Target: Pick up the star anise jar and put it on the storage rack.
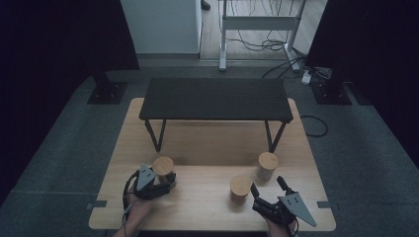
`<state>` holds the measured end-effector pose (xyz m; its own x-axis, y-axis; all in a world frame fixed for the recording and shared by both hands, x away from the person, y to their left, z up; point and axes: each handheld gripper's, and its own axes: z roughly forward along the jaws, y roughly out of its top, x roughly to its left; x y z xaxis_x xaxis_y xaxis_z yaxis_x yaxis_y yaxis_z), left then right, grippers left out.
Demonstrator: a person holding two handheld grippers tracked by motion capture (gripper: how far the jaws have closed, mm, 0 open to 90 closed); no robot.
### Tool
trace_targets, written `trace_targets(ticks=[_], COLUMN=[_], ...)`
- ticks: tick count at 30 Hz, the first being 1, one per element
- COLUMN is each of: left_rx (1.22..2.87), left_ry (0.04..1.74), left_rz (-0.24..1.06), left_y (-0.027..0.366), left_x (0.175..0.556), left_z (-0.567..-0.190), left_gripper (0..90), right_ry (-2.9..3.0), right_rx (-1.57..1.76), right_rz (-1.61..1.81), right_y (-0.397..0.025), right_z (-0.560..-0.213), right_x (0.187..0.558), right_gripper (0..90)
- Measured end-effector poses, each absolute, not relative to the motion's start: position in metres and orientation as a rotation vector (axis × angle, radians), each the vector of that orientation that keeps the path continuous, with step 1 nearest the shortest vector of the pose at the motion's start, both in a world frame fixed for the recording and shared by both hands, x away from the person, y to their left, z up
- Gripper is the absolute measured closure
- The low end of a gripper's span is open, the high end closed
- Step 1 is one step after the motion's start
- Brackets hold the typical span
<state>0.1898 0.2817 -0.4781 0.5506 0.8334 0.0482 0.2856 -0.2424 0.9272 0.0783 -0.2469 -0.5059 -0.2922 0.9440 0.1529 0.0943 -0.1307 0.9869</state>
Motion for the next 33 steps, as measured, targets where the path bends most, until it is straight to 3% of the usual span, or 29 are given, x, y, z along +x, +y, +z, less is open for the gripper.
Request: trace_targets(ticks=[33], left_rx=[1.787], left_ry=[0.889], left_rz=[0.708], left_y=[0.2789], left_x=[0.1855], left_z=[-0.4802], left_gripper=[26.5], right_ry=[1.418], right_rx=[1.213], right_rz=[1.507], right_y=[-0.2460], right_z=[-0.5072], right_x=[0.0784], right_gripper=[5.3])
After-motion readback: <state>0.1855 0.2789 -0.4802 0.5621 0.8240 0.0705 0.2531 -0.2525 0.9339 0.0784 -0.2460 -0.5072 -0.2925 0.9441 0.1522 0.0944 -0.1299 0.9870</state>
